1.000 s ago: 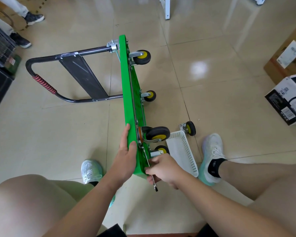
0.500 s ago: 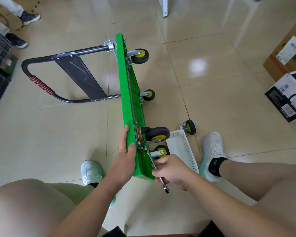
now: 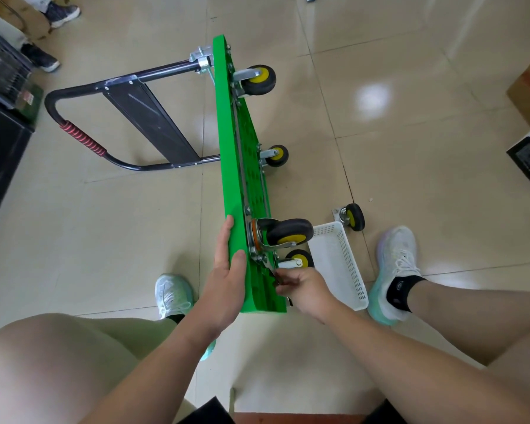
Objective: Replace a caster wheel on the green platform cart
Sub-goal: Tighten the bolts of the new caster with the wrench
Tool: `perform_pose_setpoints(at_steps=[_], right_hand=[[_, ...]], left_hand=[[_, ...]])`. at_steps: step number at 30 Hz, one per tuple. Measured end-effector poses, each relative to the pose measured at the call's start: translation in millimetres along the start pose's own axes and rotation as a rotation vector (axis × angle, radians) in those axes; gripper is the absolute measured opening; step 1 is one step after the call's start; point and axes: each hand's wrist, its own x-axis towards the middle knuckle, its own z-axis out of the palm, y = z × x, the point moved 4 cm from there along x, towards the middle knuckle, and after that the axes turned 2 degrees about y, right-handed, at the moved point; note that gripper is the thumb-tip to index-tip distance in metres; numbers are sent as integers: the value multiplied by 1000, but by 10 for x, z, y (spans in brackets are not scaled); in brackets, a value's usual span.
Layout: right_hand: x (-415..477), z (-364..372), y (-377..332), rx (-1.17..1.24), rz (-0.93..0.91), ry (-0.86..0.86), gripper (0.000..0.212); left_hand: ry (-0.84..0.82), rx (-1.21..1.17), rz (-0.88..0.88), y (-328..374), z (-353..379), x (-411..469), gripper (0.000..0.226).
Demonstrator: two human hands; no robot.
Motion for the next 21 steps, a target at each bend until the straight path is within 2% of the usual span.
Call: perform_pose_setpoints(at_steps=[5,13,15,21], right_hand=[[126,64,-27,74,20,6,40],[211,105,16,34,-17,-6,34],[203,81,4,-36,-44,-38,35],[170,79,37,17,-26,-54,40]], left_hand=[[1,-23,6,-15,1,5,60],[12,3,31,-5,-6,4,60],[15,3,32,4,0,-5,61],[10,-2,28,16,4,-15,60]])
